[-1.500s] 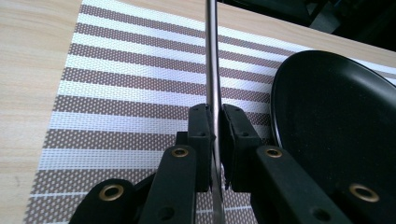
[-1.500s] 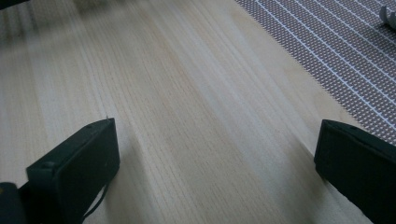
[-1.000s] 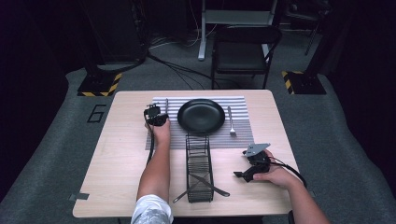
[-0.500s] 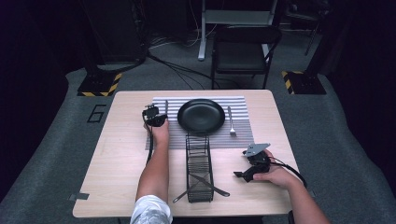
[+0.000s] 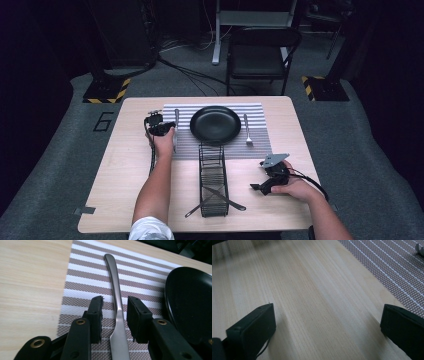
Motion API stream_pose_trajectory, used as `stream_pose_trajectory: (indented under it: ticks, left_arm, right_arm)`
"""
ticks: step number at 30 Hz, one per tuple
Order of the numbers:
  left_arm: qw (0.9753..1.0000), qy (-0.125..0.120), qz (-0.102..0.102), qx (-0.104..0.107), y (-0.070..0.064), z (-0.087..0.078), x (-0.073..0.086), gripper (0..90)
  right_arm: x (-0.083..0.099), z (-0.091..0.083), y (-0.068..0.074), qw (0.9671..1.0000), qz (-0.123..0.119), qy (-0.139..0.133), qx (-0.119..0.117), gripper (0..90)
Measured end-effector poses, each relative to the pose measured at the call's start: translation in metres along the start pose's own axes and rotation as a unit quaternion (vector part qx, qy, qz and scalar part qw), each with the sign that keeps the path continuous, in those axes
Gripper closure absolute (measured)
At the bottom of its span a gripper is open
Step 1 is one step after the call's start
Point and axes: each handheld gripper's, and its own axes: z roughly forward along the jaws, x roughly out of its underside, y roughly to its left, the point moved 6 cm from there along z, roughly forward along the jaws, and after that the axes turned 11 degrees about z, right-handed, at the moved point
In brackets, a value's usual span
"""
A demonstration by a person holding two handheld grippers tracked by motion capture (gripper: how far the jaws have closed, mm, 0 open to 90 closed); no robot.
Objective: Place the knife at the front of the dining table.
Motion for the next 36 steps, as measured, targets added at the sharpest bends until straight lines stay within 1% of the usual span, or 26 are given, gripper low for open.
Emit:
stream_pose_trajectory:
  ticks: [4,6,8,9,12,14,17,20,21,23,24,26,27,28,29,31,35,36]
  left_arm:
    - [0.9999,-0.008,0.004,0.005,0.006,-0.016,-0.003,64.9]
    - [0.9998,-0.013,0.005,0.011,0.008,-0.023,-0.004,65.0]
    - [0.9997,-0.015,0.010,0.015,0.010,-0.030,-0.004,64.9]
    - [0.9996,-0.019,0.010,0.019,0.010,-0.033,-0.004,64.9]
    - [0.9994,-0.018,0.012,0.027,0.009,-0.042,-0.005,64.9]
    - [0.9988,-0.025,0.024,0.033,0.008,-0.051,-0.007,64.8]
    - [0.9980,-0.030,0.029,0.047,0.006,-0.060,-0.007,64.7]
    - [0.9969,-0.037,0.028,0.063,0.004,-0.069,-0.004,64.6]
    - [0.9967,-0.036,0.029,0.067,0.004,-0.072,-0.003,64.6]
    - [0.9963,-0.036,0.031,0.072,0.004,-0.078,0.000,64.6]
    - [0.9962,-0.038,0.028,0.074,0.004,-0.081,0.002,64.4]
    - [0.9958,-0.036,0.031,0.078,0.004,-0.086,0.005,64.2]
    - [0.9956,-0.034,0.036,0.079,0.004,-0.088,0.006,63.8]
    - [0.9952,-0.034,0.045,0.080,0.005,-0.092,0.008,63.8]
    - [0.9950,-0.036,0.047,0.080,0.004,-0.095,0.009,63.6]
    - [0.9942,-0.037,0.060,0.081,0.004,-0.101,0.010,63.3]
    - [0.9928,-0.037,0.086,0.075,0.003,-0.116,0.013,63.0]
    - [0.9921,-0.041,0.093,0.075,0.002,-0.120,0.014,62.7]
  right_arm:
    - [0.000,0.000,0.000,1.0000,0.001,0.000,0.000,0.0]
    - [0.000,0.000,0.000,1.0000,-0.001,0.000,0.000,0.0]
    - [0.000,0.000,0.000,1.0000,0.000,0.000,0.000,0.0]
    - [0.000,0.000,0.000,1.0000,-0.001,0.000,0.000,0.0]
    - [0.000,0.000,0.000,1.0000,-0.001,0.000,0.000,0.0]
    - [0.000,0.000,0.000,1.0000,0.000,0.000,0.000,0.0]
    - [0.000,0.000,0.000,1.0000,-0.001,0.000,0.001,0.0]
    - [0.000,0.000,0.000,1.0000,-0.001,0.000,0.001,0.0]
    - [0.000,0.000,0.000,1.0000,-0.001,0.000,0.001,0.0]
    - [0.000,0.000,0.000,1.0000,-0.001,0.000,0.001,0.0]
    - [0.000,0.000,0.000,1.0000,-0.001,-0.001,0.001,0.0]
    - [0.000,0.000,0.000,1.0000,-0.001,-0.001,0.001,0.0]
    - [0.000,0.000,0.000,1.0000,-0.001,-0.001,0.001,0.0]
    - [0.000,0.000,0.000,1.0000,0.000,0.000,0.001,0.0]
    - [0.000,0.000,0.000,1.0000,-0.001,-0.001,0.001,0.0]
    - [0.000,0.000,0.000,1.0000,0.000,0.000,0.001,0.0]
    - [0.000,0.000,0.000,1.0000,0.000,-0.001,0.001,0.0]
    - [0.000,0.000,0.000,1.0000,0.000,-0.001,0.001,0.0]
